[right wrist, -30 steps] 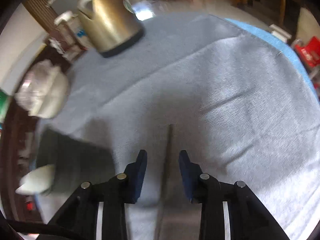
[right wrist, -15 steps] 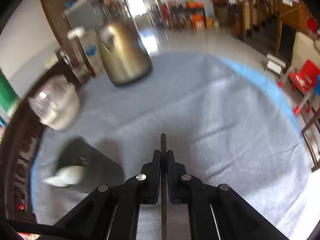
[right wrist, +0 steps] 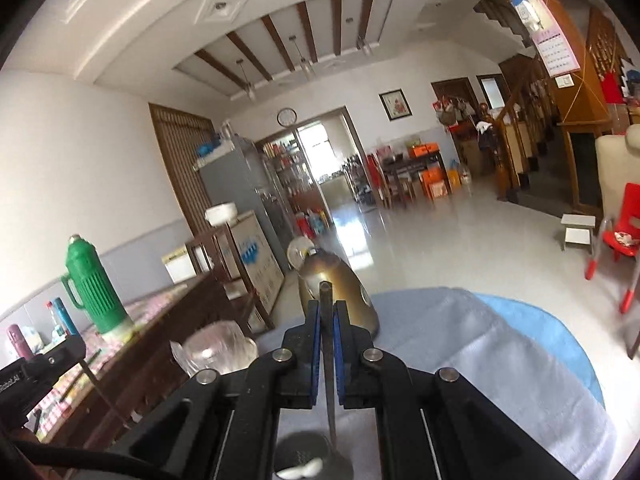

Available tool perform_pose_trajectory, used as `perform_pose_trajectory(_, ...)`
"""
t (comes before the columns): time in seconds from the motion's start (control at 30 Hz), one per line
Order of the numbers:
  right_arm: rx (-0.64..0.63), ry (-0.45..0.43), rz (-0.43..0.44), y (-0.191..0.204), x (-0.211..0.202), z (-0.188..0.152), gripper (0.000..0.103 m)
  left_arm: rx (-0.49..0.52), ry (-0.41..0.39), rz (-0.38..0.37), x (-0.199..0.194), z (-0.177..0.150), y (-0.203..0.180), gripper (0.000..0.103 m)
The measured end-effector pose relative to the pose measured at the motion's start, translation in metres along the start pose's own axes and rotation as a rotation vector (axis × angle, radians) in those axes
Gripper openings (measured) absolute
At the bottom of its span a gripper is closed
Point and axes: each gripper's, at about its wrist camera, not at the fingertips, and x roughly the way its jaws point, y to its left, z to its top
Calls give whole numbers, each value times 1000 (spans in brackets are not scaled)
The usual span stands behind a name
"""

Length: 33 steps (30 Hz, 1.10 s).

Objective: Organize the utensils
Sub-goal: 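Open both tools to drop the dark chopsticks into the grey holder cup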

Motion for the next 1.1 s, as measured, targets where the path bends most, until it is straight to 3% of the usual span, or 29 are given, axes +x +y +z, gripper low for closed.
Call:
perform_pose_trajectory(0.2,13,-3,16,19,12,12,6,-12,-48,19,20,21,-3,7)
perform_pose_trajectory(0.33,3,8,20,22,18,9,6,-21,-72,70,42,13,-4,7)
perform_pose_trajectory(0.53,-77,76,16,27,19,-14,6,-38,-16,137,86,-28,7,7)
perform_pose_trajectory(0.63,-137,140,23,34,27,-31,7,-9,43,129,98,-50,11,7)
perform_pose_trajectory(0.73,-111,243,71,29,37,-47,9,-6,93,108,95,-62,15,7)
perform_pose_trajectory(0.83,-54,304,106,19,36,-54,11,-14,120,96,81,-68,22,18)
perform_pose_trajectory(0.9,19,317,143,3,31,-57,12,0,117,102,64,-72,26,47)
perform_pose_trajectory(0.93,50,316,156,-3,28,-58,13,9,113,104,56,-75,26,52)
perform_pose_trajectory(1.0,128,305,169,-21,16,-63,19,44,109,118,41,-82,27,54)
perform_pose_trajectory(1.1,199,283,175,-40,-3,-70,36,104,122,141,19,-99,19,58)
